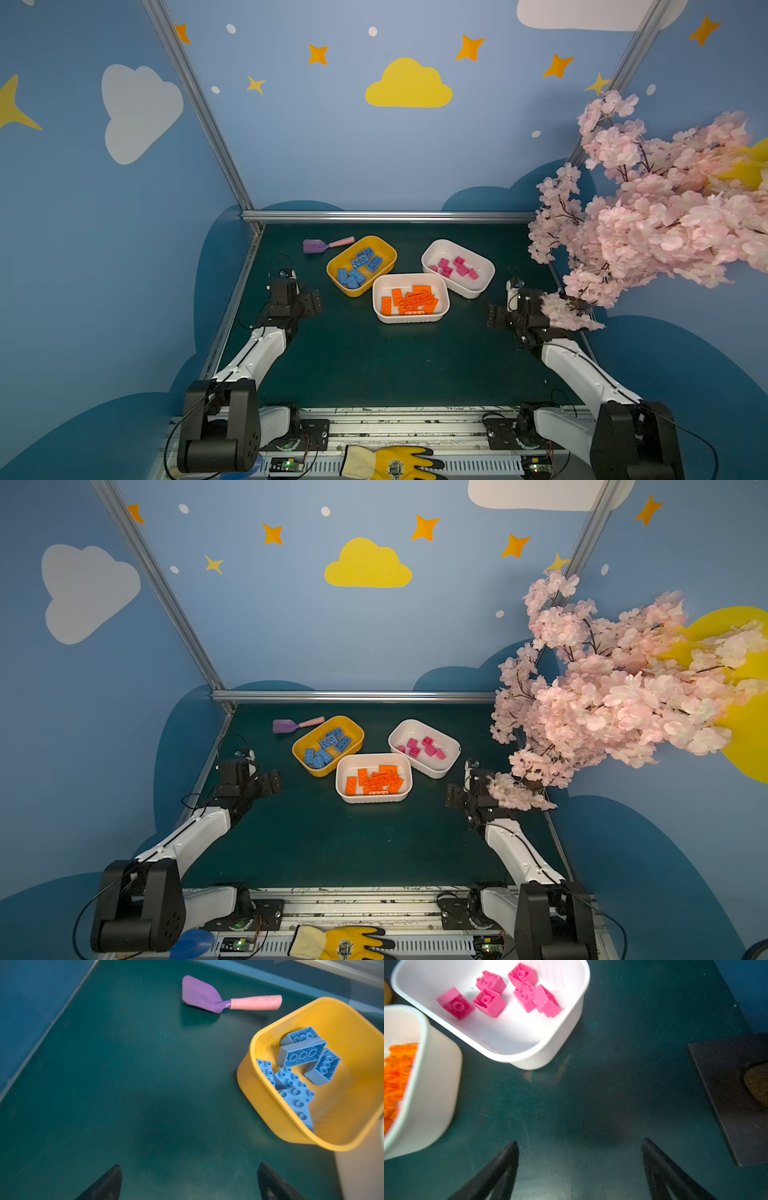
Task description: Sort the legos into containers by color
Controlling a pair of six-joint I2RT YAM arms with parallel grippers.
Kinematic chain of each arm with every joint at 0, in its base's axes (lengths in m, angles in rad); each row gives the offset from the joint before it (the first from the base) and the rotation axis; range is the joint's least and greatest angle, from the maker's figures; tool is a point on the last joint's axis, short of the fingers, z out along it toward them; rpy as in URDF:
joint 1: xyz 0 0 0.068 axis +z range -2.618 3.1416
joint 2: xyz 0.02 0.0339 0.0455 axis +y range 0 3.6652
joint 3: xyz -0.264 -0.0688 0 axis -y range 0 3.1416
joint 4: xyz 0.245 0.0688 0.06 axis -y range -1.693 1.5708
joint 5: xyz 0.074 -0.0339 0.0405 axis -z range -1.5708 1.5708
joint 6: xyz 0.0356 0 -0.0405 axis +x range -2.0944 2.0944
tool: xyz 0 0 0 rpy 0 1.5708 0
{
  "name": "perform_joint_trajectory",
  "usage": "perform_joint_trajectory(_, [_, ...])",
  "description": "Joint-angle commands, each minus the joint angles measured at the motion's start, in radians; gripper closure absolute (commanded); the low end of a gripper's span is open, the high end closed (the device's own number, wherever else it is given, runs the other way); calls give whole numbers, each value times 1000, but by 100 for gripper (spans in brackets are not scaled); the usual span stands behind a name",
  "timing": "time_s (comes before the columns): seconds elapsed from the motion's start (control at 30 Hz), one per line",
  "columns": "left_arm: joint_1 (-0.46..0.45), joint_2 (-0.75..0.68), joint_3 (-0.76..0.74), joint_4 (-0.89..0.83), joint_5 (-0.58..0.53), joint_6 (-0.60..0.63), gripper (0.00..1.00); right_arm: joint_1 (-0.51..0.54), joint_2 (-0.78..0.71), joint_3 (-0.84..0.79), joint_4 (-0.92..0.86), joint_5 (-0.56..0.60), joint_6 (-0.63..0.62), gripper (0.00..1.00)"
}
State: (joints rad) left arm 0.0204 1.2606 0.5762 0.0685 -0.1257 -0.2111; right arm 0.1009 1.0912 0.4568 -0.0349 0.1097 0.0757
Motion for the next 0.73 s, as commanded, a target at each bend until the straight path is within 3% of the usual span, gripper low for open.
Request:
perform_joint_trajectory(0.0, [-6, 39, -48, 255, 2, 88, 0, -13, -50, -71, 304, 46, -82, 8])
perform_joint_trajectory(0.17, [-8, 99, -149, 512, 107, 177, 0, -32, 44, -74, 410, 54, -41, 8])
perform_joint_trajectory(0.23, [-8, 122, -132, 518, 131, 207, 0, -41, 97, -63, 472, 31, -53, 8])
perform_joint_trajectory(0.4, [-3, 246, -115, 606, 126, 217, 0, -76, 186, 28, 408, -45, -3, 8])
perform_joint_trajectory(0.47, [0, 248, -153, 674, 126, 205, 0, -80, 235, -1, 507, -89, -9, 8])
perform_joint_trajectory(0.7, [4, 266, -161, 703, 129, 206, 0, -69, 315, -3, 570, -81, -10, 8])
